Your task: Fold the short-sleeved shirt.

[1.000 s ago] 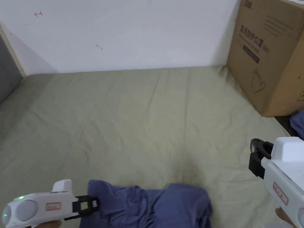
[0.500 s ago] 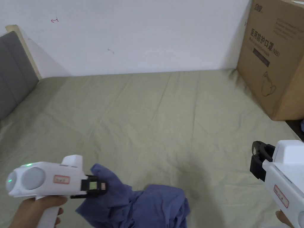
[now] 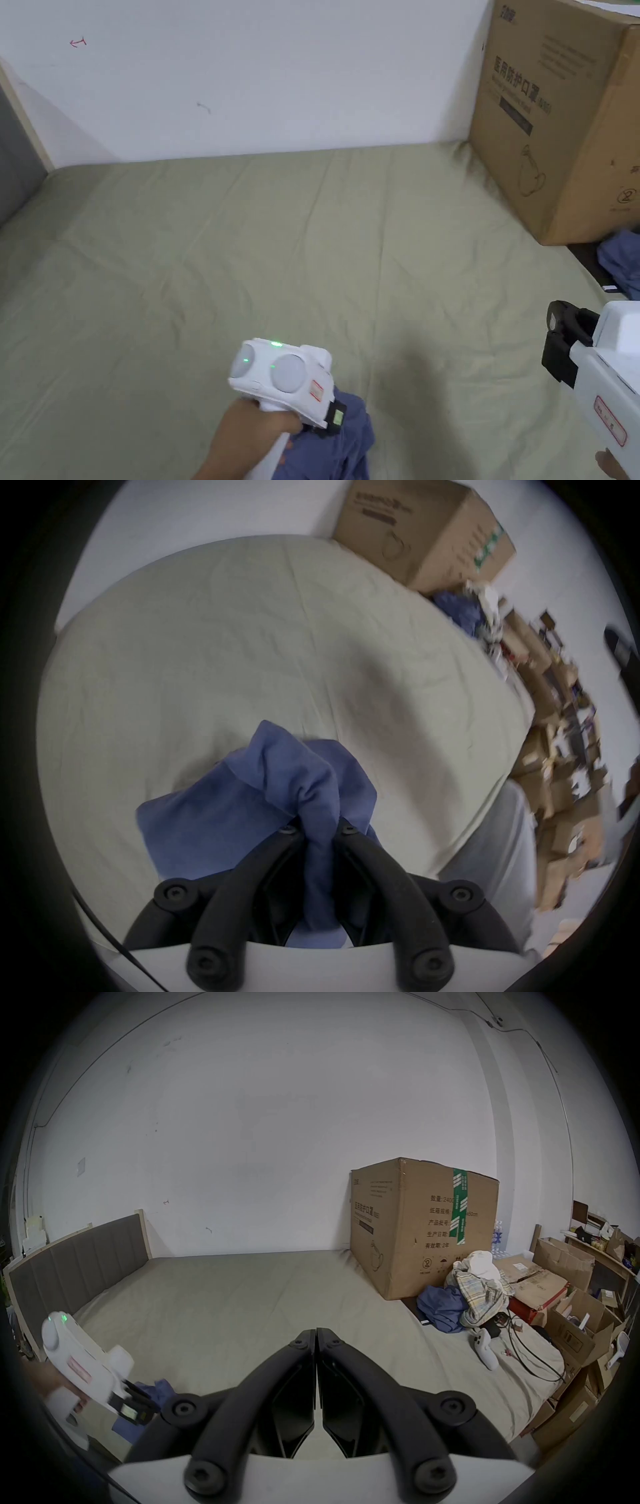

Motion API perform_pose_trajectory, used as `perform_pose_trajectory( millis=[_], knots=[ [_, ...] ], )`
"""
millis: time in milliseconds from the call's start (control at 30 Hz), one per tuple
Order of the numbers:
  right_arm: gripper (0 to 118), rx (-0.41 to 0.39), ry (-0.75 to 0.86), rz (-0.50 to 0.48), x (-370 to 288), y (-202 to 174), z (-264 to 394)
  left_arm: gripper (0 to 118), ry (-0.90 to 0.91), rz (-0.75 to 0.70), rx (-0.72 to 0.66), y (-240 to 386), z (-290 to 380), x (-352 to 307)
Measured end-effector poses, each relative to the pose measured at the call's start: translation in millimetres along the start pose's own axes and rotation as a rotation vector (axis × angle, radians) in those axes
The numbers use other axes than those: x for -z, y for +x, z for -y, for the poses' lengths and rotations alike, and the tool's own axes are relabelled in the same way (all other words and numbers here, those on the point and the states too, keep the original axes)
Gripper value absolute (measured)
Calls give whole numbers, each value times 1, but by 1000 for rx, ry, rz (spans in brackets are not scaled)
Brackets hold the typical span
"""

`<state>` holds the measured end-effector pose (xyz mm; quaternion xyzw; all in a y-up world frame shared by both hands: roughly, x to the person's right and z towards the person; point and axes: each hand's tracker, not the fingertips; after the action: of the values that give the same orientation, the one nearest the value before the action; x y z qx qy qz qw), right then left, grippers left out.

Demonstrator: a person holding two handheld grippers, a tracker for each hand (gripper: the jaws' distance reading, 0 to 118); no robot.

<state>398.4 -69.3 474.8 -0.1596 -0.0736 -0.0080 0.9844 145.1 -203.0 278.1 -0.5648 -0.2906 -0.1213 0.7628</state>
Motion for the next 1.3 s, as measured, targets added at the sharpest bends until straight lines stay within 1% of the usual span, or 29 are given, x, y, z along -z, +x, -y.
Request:
perform_pose_trajectory(
  millis=[100,167,233,267,300,333,367,400,467,533,567,633,700,767,833,867,900,933,967,1000,1067,1100,1200,1300],
  knots=[
    [0,4,-6,13,0,4,3,12,-40,-67,67,26,-2,25],
    [0,6,-12,20,-1,6,4,14,-48,-80,53,33,-2,36],
    [0,7,-14,23,0,8,7,19,-52,-87,58,35,-1,38],
    [0,8,-15,24,-1,9,7,25,-46,-95,70,36,-1,34],
    [0,9,-15,26,-1,10,7,34,-35,-94,80,35,0,29],
    [0,10,-15,27,-1,10,8,47,-12,-61,92,33,1,23],
    [0,9,-16,27,-1,11,8,68,10,-11,82,29,1,15],
    [0,9,-16,29,0,11,8,78,38,37,42,26,2,0],
    [0,9,-16,30,0,10,6,89,132,97,-35,18,4,-28],
    [0,9,-11,29,0,8,4,90,267,142,-60,8,7,-58],
    [0,11,-9,28,0,7,3,90,318,135,-67,3,10,-70],
    [0,11,-2,24,-1,2,0,90,428,82,-81,-7,17,-90],
    [0,10,2,18,0,-1,-2,90,501,3,-73,-14,26,-99],
    [0,10,5,11,-1,-6,-3,90,529,-82,-50,-21,35,-98],
    [0,6,5,5,-1,-9,-4,88,543,-159,-61,-26,43,-89],
    [0,5,5,1,-1,-10,-4,85,556,-171,-59,-28,48,-85],
    [0,5,4,-4,-1,-11,-3,74,580,-164,-58,-32,55,-79],
    [0,5,2,-6,-1,-11,-3,56,592,-157,-49,-34,59,-70],
    [0,5,0,-7,-1,-12,-3,33,587,-157,-53,-35,62,-64],
    [0,1,-2,-8,0,-11,-2,7,597,-152,-54,-37,67,-56],
    [0,0,-5,-7,0,-9,0,0,597,-135,-69,-39,73,-46],
    [0,-1,-7,-6,0,-8,0,0,597,-106,-78,-39,77,-41],
    [0,-6,-11,3,-4,-7,-2,0,597,-99,-86,-34,83,-30],
    [0,-9,-16,14,-2,-1,0,0,552,-57,-95,-27,84,-14]
  ],
)
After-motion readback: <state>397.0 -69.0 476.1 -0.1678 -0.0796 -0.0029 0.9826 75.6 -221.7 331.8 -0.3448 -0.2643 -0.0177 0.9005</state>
